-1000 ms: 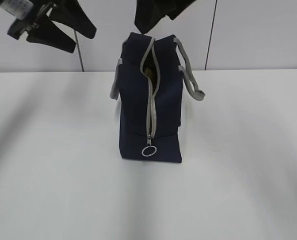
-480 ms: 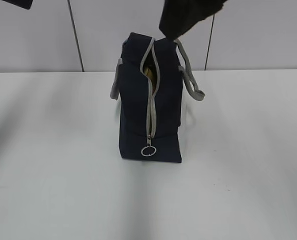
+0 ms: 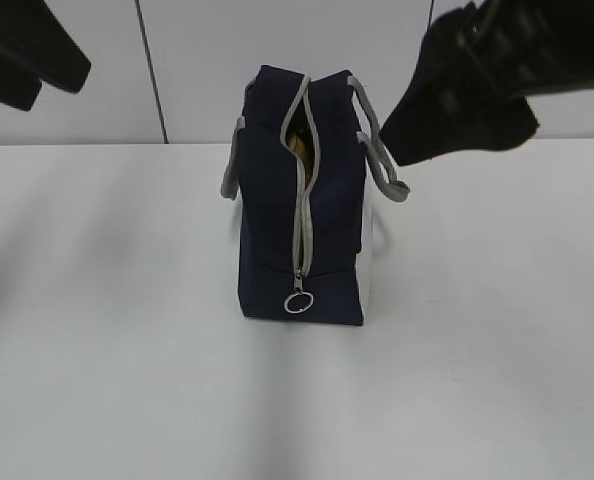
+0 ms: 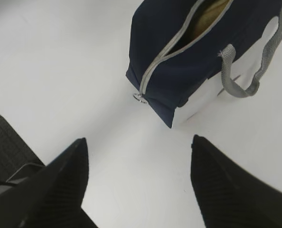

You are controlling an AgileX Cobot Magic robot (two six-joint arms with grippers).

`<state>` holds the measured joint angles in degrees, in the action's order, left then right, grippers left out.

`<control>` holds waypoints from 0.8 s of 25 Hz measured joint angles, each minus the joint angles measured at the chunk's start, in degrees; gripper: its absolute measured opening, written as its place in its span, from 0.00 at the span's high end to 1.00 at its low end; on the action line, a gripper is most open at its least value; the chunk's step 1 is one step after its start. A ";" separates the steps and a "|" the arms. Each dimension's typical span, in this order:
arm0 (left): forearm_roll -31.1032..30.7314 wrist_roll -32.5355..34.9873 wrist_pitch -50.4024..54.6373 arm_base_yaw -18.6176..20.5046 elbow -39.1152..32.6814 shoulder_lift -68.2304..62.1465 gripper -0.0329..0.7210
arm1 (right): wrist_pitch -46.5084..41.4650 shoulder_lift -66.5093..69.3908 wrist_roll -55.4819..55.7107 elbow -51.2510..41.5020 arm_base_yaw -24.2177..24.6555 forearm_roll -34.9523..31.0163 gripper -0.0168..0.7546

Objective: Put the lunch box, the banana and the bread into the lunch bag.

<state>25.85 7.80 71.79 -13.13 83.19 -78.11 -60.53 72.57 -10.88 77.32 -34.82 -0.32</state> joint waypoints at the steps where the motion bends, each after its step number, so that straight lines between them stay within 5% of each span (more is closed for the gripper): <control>1: -0.06 0.05 0.00 0.00 -1.21 0.39 0.41 | 2.87 -1.14 -0.27 -3.01 0.00 -0.24 0.33; 16: -0.37 0.21 -0.58 0.00 -10.07 1.50 0.47 | 72.11 -8.17 -5.02 -47.28 0.00 -6.21 0.33; 20: -0.55 0.21 -0.68 0.00 -10.07 1.50 0.47 | 80.08 -8.17 -4.69 -53.06 0.00 -6.43 0.33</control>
<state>25.30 8.01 71.11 -13.13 73.12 -76.60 19.55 64.40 -15.56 24.27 -34.82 -6.75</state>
